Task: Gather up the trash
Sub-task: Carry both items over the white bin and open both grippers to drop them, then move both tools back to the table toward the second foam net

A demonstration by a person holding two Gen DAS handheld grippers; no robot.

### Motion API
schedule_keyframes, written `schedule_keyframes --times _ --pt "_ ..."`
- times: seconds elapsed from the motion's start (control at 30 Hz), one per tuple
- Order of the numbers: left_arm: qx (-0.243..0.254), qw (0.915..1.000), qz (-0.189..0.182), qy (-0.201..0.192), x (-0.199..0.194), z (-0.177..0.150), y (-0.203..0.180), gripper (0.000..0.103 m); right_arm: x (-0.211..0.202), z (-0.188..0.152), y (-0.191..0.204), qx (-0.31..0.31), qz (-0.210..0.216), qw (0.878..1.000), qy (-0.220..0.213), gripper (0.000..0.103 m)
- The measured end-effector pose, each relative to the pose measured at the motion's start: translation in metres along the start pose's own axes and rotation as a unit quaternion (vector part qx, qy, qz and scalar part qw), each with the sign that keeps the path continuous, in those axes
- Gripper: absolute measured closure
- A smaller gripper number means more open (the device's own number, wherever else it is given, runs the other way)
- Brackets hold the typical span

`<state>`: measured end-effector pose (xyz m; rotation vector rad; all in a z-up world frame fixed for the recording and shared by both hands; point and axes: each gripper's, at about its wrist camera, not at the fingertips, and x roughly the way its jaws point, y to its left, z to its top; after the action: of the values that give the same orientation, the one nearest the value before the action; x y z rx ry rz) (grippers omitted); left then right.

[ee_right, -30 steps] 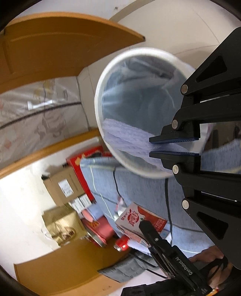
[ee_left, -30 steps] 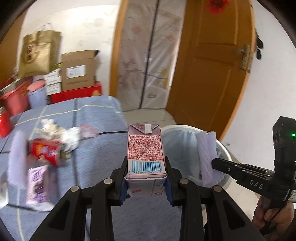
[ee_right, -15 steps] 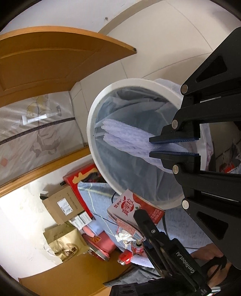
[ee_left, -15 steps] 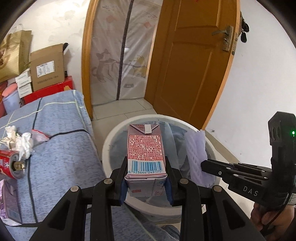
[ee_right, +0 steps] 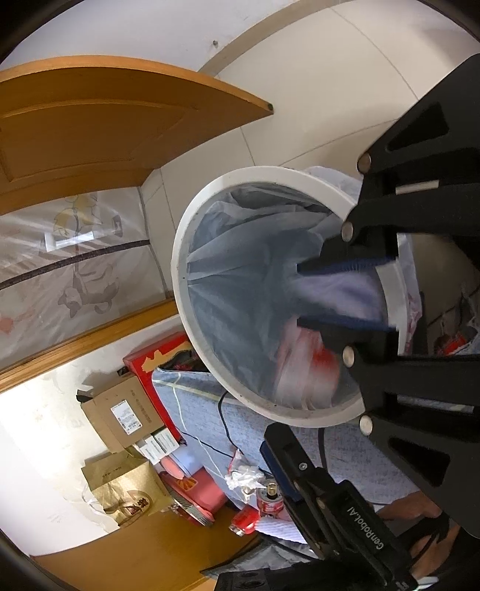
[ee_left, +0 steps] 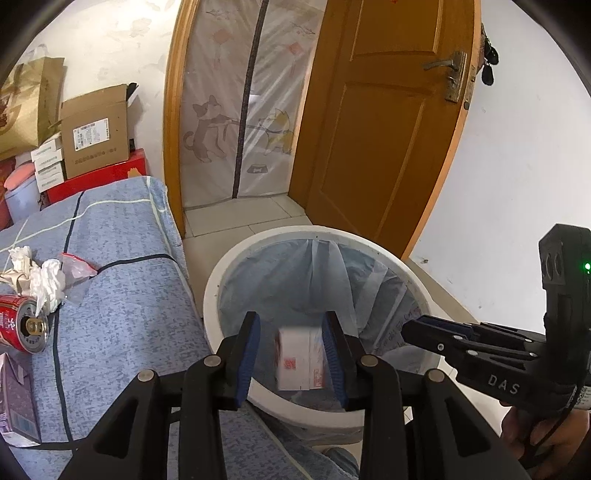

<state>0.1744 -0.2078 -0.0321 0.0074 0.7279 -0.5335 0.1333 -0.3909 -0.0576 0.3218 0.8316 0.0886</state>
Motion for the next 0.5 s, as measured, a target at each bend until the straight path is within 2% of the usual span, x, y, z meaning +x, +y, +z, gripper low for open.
schedule_keyframes --times 0.23,0.5 --pt "-0.013 0.9998 0.0 -0.014 -0.018 -0.001 0.006 0.068 -0.013 -0.001 0.004 -0.004 0.009 1.0 -0.02 0.075" --pt "-0.032 0.9989 0.023 -0.027 -0.044 -0.012 0.019 0.068 -0.026 -0.005 0.026 -0.031 0.033 0.998 -0.032 0.075"
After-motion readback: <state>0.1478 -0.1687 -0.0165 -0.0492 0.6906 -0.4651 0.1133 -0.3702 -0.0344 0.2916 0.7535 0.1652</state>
